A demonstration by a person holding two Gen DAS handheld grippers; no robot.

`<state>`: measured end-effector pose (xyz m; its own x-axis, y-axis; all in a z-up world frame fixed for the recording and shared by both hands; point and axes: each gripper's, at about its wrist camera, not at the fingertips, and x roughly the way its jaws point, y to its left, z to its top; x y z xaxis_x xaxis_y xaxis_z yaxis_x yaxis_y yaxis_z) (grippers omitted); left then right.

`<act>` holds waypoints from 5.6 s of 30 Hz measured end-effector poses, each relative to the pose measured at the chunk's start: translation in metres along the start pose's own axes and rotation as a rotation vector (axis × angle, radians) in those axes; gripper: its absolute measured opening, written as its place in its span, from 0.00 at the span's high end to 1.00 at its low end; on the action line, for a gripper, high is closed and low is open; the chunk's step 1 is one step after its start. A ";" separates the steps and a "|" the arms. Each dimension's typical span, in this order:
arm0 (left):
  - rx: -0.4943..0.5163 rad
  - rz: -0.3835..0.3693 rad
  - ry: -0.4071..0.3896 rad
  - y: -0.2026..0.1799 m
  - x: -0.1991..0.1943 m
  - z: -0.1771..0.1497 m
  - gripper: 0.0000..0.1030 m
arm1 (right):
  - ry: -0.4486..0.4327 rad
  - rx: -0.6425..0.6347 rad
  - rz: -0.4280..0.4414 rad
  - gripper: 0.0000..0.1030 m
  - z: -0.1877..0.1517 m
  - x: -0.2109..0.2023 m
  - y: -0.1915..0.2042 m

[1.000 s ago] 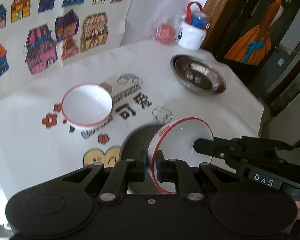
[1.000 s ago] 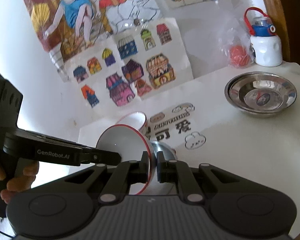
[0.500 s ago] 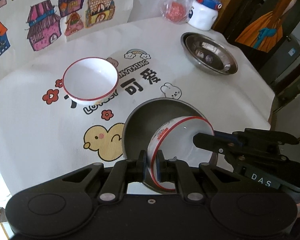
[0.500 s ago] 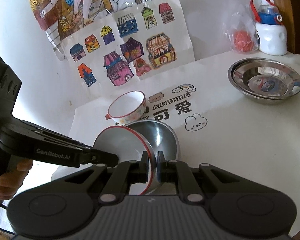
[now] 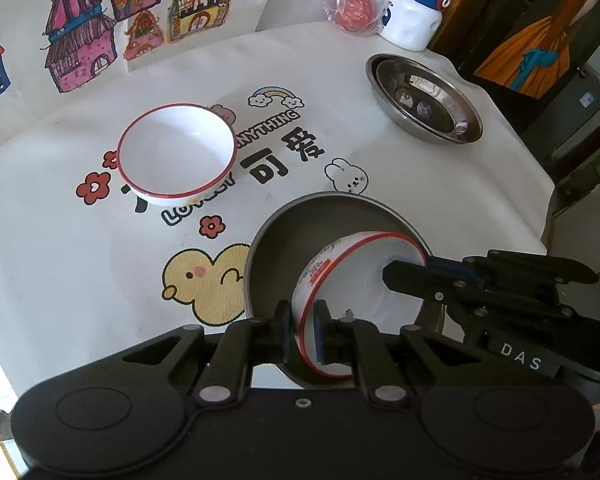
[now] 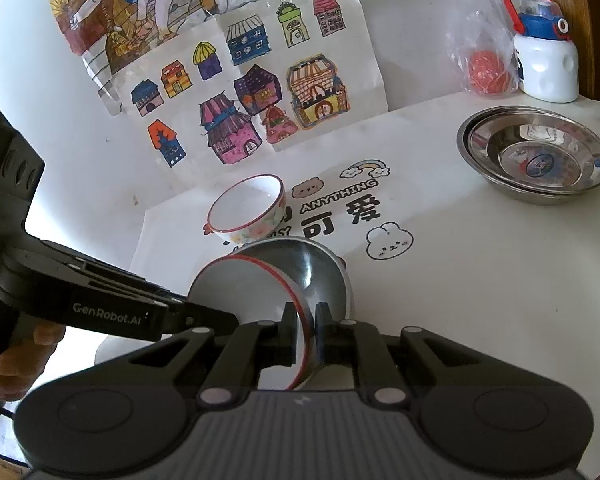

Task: Organize plates and bowls
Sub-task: 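Carry the white bowl with both grippers and lower it into the steel bowl, then open both grippers to release the white bowl inside the steel bowl, then move both open grippers toward the second red-rimmed white bowl, then close the left gripper on the second white bowl rim while the right gripper grips it, then lift the second white bowl with both grippers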

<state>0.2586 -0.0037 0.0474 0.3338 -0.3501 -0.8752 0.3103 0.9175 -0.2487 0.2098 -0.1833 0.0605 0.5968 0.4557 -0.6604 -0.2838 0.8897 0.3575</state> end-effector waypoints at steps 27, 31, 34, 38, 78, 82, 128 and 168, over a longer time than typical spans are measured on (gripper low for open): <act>-0.033 -0.020 -0.151 0.011 -0.027 0.009 0.58 | -0.074 0.030 0.041 0.54 0.013 -0.008 -0.003; -0.043 -0.016 -0.243 0.014 -0.041 0.005 0.52 | -0.108 0.026 0.045 0.41 0.015 -0.016 -0.001; -0.059 -0.012 -0.333 0.018 -0.054 0.000 0.35 | -0.140 0.026 0.046 0.30 0.017 -0.021 0.000; -0.074 0.010 -0.435 0.024 -0.068 -0.005 0.22 | -0.173 0.026 0.055 0.17 0.021 -0.026 0.001; -0.470 0.356 -0.532 0.102 -0.015 -0.020 0.01 | -0.163 -0.119 0.229 0.00 0.116 0.090 -0.010; -0.483 0.392 -0.557 0.103 -0.012 -0.015 0.01 | -0.132 -0.075 0.226 0.00 0.113 0.100 -0.020; -0.386 0.365 -0.465 0.092 0.028 0.010 0.17 | 0.114 -0.202 0.178 0.39 0.107 0.143 -0.014; -0.402 0.107 -0.544 0.038 -0.034 -0.019 0.87 | 0.021 -0.082 0.283 0.86 0.085 0.068 -0.003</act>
<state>0.2420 0.0469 0.0600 0.7765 -0.2019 -0.5969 -0.0688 0.9145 -0.3987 0.3149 -0.1569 0.0707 0.4701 0.6858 -0.5557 -0.4973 0.7259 0.4752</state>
